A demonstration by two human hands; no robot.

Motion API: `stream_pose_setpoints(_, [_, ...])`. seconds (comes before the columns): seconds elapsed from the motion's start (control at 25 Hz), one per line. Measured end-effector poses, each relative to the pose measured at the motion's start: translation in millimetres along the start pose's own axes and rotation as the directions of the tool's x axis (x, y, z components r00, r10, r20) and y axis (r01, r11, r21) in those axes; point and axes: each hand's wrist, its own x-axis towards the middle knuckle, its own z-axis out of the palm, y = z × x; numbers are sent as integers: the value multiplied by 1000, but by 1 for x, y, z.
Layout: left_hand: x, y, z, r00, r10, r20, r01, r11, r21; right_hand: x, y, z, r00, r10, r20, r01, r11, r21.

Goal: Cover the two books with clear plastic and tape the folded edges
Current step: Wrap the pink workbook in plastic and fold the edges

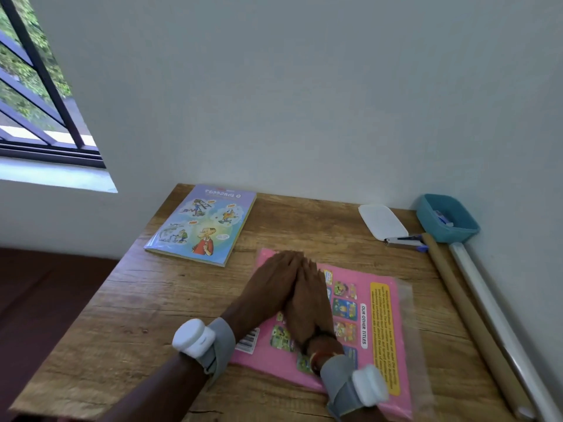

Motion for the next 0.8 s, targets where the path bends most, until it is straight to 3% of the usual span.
stream_pose_setpoints(0.12, [1, 0, 5, 990, -128, 57, 128, 992, -3, -4, 14, -13, 993, 40, 114, -24, 989, -144])
stream_pose_setpoints(0.36, [-5, 8, -10, 980, -175, 96, 173, 985, 24, -6, 69, -57, 963, 265, 58, -230, 912, -339])
stream_pose_setpoints(0.52, [-16, 17, -20, 963, -264, 47, 255, 955, 149, -7, 75, -74, 932, 363, -12, -335, 844, -419])
stream_pose_setpoints(0.64, [-16, 17, -19, 927, -375, 6, 363, 902, 235, -17, 17, -38, 979, 206, -12, -199, 928, -316])
stream_pose_setpoints(0.72, [-22, 15, -21, 904, -427, 15, 407, 871, 276, -26, -23, -11, 989, 129, 68, -117, 980, -158])
stream_pose_setpoints(0.8, [-31, 15, -29, 848, -529, -10, 503, 801, 325, -25, -31, -8, 985, 84, 153, -60, 986, -156])
